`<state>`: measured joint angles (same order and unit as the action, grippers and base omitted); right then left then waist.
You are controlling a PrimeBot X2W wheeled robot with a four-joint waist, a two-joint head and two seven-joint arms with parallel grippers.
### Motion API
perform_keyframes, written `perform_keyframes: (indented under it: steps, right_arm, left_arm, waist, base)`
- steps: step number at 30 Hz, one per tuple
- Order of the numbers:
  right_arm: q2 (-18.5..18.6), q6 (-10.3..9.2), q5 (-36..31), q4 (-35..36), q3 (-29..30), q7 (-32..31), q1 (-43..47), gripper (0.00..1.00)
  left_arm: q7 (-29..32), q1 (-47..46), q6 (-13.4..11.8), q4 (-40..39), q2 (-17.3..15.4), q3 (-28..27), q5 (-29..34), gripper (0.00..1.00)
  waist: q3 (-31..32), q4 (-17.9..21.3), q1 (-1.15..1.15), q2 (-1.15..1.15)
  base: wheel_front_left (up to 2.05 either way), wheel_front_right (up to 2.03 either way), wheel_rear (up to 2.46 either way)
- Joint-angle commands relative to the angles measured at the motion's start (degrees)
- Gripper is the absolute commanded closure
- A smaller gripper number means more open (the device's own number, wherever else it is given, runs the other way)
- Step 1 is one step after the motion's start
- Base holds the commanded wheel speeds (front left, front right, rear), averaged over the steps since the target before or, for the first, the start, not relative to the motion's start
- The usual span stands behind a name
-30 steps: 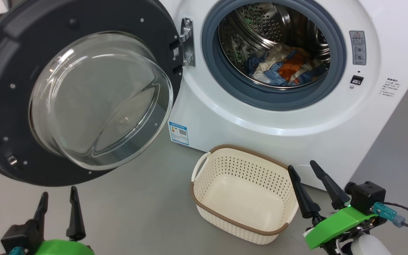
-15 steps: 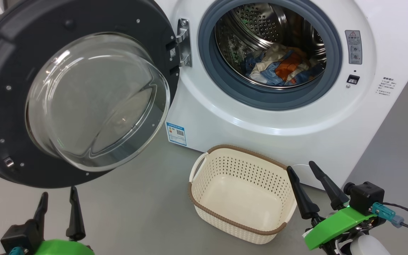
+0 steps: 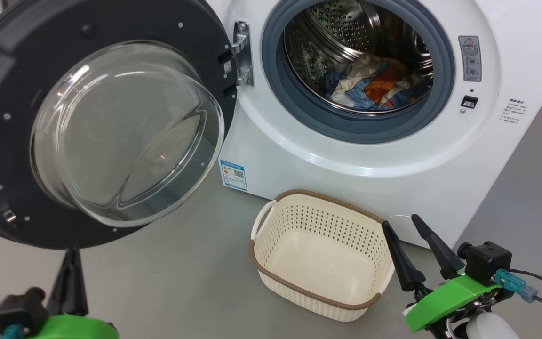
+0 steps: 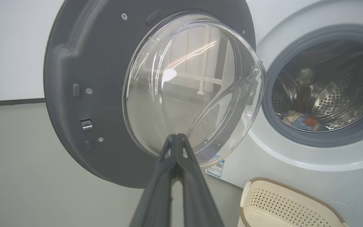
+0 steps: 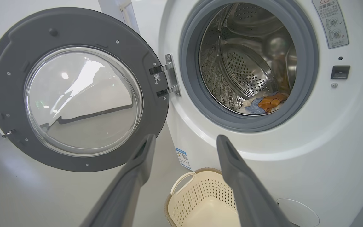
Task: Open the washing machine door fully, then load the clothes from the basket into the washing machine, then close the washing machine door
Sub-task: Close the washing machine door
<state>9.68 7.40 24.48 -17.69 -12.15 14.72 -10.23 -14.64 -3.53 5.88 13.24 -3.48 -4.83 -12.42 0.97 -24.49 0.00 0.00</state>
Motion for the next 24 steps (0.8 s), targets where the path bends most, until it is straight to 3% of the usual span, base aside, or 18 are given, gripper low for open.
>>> perform_keyframes:
  steps: [1, 10, 19, 24]
  right_arm:
    - [0.5, 0.09, 0.23, 1.2, -0.99, 0.28, -0.44, 0.0]
    - [0.68, 0.09, 0.1, 1.17, -1.07, 0.28, -0.77, 0.0]
    - [1.63, 0.09, 0.02, 0.94, -1.88, 0.28, -1.61, 0.0]
    - [2.34, 0.09, -0.09, 0.76, -2.36, 0.28, -2.45, 0.0]
  left_arm:
    - [-0.36, -2.96, 0.32, -2.21, -2.09, -1.97, -0.74, 1.0]
    - [0.56, -7.72, 1.22, -7.13, -7.19, -3.41, -6.1, 1.0]
    - [4.85, -14.55, 1.56, -11.91, -12.97, -7.2, -21.02, 1.0]
    - [6.62, -18.73, 1.59, -7.74, -16.99, -11.45, -32.89, 1.0]
  waist:
    - [-0.08, -0.04, 0.0, 0.0]
    - [-0.93, 0.14, 0.0, 0.0]
    - [-2.16, 1.64, 0.0, 0.0]
    - [-3.13, 2.99, 0.0, 0.0]
  base:
    - [0.0, 0.0, 0.0]
    - [0.0, 0.0, 0.0]
    - [0.0, 0.0, 0.0]
    - [0.0, 0.0, 0.0]
